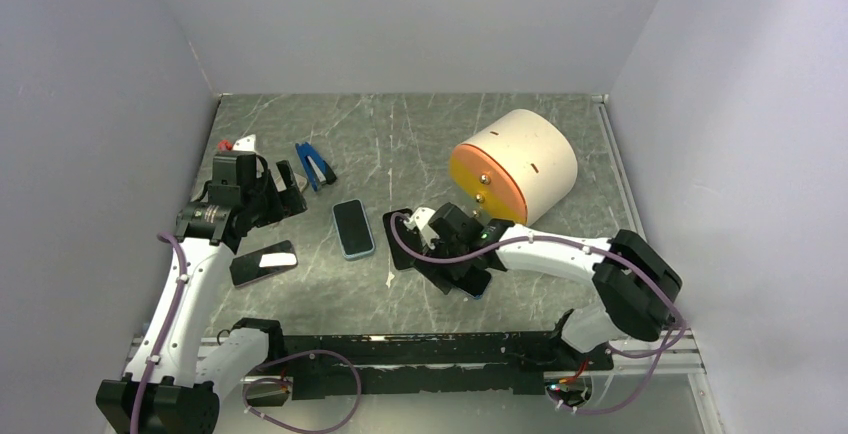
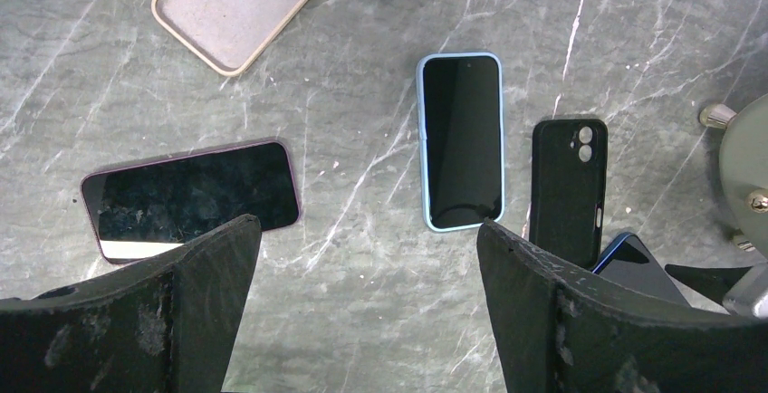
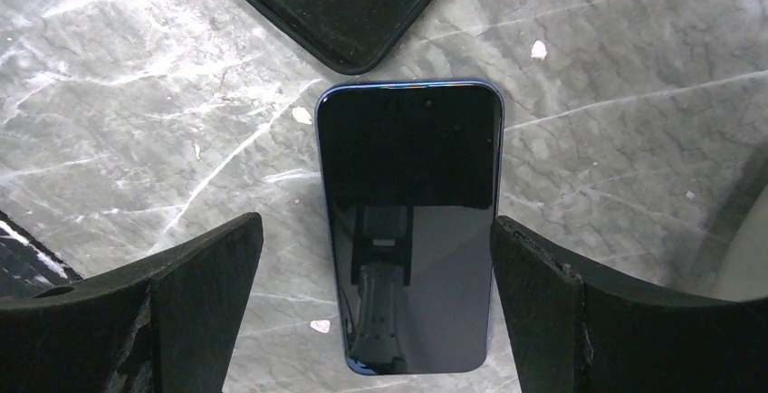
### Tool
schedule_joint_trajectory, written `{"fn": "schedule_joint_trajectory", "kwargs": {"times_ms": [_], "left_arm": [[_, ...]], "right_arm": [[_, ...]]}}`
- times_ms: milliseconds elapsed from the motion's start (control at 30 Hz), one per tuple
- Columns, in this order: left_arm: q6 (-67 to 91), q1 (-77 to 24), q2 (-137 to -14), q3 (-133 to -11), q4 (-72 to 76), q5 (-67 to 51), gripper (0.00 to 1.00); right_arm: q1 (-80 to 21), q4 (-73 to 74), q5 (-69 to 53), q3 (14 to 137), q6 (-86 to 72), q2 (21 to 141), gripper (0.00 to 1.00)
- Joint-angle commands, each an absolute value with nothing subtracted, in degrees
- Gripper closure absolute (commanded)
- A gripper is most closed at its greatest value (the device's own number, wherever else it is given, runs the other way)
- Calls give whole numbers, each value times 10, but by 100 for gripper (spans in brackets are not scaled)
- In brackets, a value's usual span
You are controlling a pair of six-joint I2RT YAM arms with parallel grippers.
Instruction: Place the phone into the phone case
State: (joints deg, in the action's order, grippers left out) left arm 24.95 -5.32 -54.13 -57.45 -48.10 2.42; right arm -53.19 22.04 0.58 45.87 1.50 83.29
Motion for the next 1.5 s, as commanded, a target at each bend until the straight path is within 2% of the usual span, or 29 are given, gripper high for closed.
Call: {"fn": "schedule_joint_trajectory", "kwargs": {"times_ms": [0, 533, 933, 1233, 1467], "left_arm": [[254, -54, -532, -593, -477, 28, 6], [252, -54, -531, -592, -474, 23, 6], [252, -54, -532, -592, -474, 23, 7], [254, -54, -531, -592, -474, 24, 7], [253, -54, -532, -592, -474, 24, 7]], "right_arm": [[-516, 220, -37, 466, 48, 851, 2], [-493, 234, -44, 473, 78, 886, 2], [-486, 242, -44, 472, 88, 888, 11], [-486, 234, -43, 479, 78, 887, 25], [-487, 227, -31, 483, 76, 869, 28]]}}
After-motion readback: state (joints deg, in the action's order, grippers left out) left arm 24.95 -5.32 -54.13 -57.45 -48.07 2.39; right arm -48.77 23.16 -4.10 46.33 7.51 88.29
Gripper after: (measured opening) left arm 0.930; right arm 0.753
